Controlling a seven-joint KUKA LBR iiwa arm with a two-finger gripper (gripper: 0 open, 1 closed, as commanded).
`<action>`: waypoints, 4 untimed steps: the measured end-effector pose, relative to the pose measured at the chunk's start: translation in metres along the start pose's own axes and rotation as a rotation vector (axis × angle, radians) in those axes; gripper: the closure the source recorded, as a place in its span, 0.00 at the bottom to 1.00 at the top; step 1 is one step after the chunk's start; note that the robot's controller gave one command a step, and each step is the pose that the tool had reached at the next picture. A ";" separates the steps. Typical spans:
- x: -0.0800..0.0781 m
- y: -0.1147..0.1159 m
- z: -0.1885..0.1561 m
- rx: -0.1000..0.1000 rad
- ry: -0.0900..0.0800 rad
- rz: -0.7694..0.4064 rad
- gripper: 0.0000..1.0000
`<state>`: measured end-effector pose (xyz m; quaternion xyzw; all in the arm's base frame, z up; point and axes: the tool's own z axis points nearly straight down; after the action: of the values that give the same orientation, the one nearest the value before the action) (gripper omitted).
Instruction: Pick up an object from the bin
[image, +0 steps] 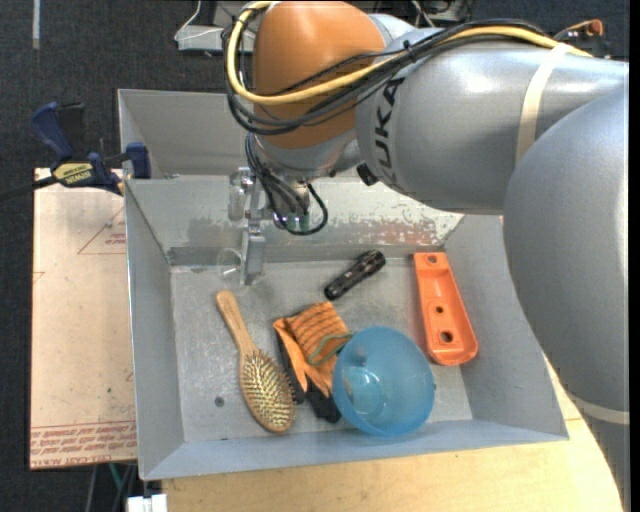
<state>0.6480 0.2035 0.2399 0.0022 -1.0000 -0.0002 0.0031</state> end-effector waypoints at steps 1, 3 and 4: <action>-0.002 -0.002 -0.006 -0.001 -0.008 0.005 0.00; 0.036 -0.086 0.077 0.001 -0.029 -0.693 0.00; 0.059 -0.135 0.141 0.000 -0.002 -0.561 0.00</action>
Offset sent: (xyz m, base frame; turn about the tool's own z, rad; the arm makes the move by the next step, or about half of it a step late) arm -0.0891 -0.1096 -0.1699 -0.2764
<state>0.5892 0.0681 0.0995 0.2789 -0.9603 -0.0012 0.0020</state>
